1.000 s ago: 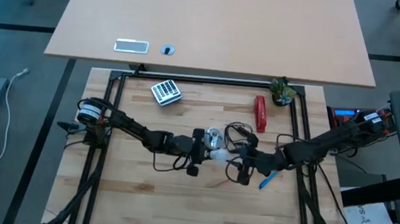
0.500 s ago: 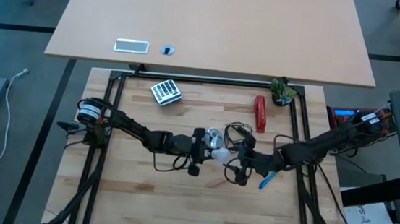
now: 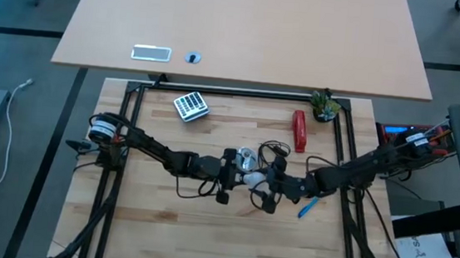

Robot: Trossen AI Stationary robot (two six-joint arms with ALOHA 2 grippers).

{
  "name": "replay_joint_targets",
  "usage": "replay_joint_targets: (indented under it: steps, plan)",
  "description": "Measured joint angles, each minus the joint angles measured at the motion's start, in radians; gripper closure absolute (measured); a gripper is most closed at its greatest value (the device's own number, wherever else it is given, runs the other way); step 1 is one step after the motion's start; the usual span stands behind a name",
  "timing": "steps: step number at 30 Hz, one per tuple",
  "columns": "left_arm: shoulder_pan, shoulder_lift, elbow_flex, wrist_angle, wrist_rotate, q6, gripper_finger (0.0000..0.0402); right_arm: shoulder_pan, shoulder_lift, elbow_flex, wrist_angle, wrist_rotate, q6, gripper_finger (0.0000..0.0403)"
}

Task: Screw lightbulb
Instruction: Insert the white lightbulb into the silver lamp

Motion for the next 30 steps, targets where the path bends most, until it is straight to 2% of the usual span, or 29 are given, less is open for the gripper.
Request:
replay_joint_targets:
  steps: [3, 10, 17, 19, 23, 26, 30]
  plan:
    - [0.0, 0.0, 0.0, 0.0, 0.0, -0.007, 0.0311, -0.002, -0.007, 0.0, -0.001, -0.018, 0.006, 0.0101]
    - [0.0, 0.0, 0.001, 0.003, -0.003, -0.023, 0.0309, -0.002, -0.025, 0.0, -0.008, -0.024, 0.013, 0.0166]
    - [0.0, 0.0, 0.0, -0.016, -0.009, -0.063, 0.0233, -0.006, -0.032, 0.0, -0.016, -0.025, 0.03, 0.0166]
    - [0.0, 0.0, 0.0, -0.027, -0.009, -0.085, 0.0218, -0.014, -0.046, 0.025, -0.105, -0.032, 0.069, 0.0166]
    - [0.0, 0.0, 0.0, -0.051, -0.009, -0.103, 0.0196, -0.043, -0.058, 0.166, -0.48, -0.068, 0.146, 0.0166]
    - [0.0, -0.011, 0.0, -0.074, -0.009, -0.096, 0.0184, -0.059, -0.056, 0.291, -0.71, -0.071, 0.146, 0.0166]
    - [0.0, -0.07, 0.0, -0.118, -0.016, -0.076, 0.0173, -0.102, -0.055, 0.445, -0.909, -0.077, 0.101, 0.0166]
